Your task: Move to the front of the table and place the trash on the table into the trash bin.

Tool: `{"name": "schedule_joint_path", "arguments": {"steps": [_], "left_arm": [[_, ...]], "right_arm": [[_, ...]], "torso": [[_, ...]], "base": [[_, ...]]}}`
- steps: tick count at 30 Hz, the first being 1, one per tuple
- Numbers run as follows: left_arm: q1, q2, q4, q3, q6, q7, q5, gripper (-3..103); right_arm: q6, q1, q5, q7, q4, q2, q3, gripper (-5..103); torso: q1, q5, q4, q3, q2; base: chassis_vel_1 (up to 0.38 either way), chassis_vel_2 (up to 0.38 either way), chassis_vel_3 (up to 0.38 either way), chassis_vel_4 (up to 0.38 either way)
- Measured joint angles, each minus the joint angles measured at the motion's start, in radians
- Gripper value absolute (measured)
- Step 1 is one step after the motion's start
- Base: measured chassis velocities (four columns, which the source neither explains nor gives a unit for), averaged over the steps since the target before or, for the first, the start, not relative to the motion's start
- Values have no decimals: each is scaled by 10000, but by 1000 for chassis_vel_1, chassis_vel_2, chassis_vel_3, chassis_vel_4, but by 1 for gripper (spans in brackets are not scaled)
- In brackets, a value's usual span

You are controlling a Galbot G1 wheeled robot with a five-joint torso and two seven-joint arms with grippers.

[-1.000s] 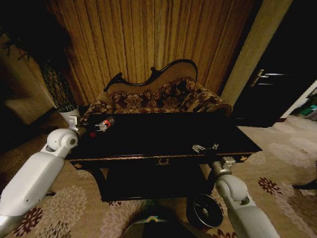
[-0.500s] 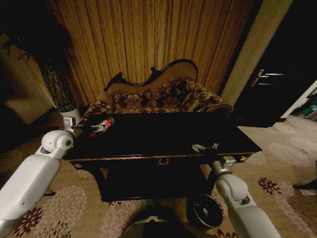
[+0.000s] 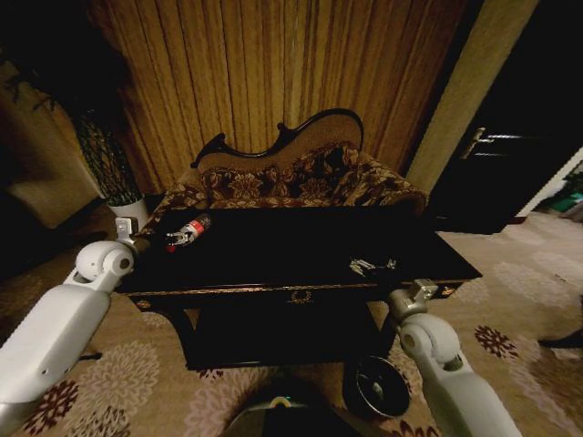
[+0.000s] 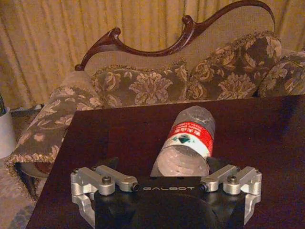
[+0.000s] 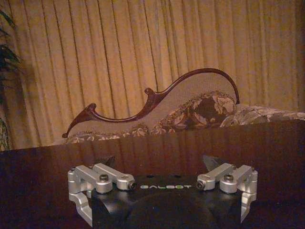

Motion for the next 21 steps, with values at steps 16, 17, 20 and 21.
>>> {"name": "schedule_joint_path", "arguments": {"steps": [16,17,20,21], "left_arm": [[-248,-207,401,276,-3,92,143,77],[-248,-228,401,276,-3,101,142,77],[-232,-262,373,274,-6,200,138,66],[-220,-273,357,260,-6,252,136,61]], "right_arm": [[136,65,58,-1,-70,-19,57,100],[191,64,53,-4,-78,-20,59,100],[319,58,-28,-20,-128,-22,61,100],[345,55,-51,-27,-136,-22,62,100]], "torso": [[0,-1,1,0,0],[0,-1,0,0,0],[0,1,0,0,0],[0,1,0,0,0]], "base": [[0,0,0,0],[0,0,0,0],[0,0,0,0],[0,0,0,0]]}}
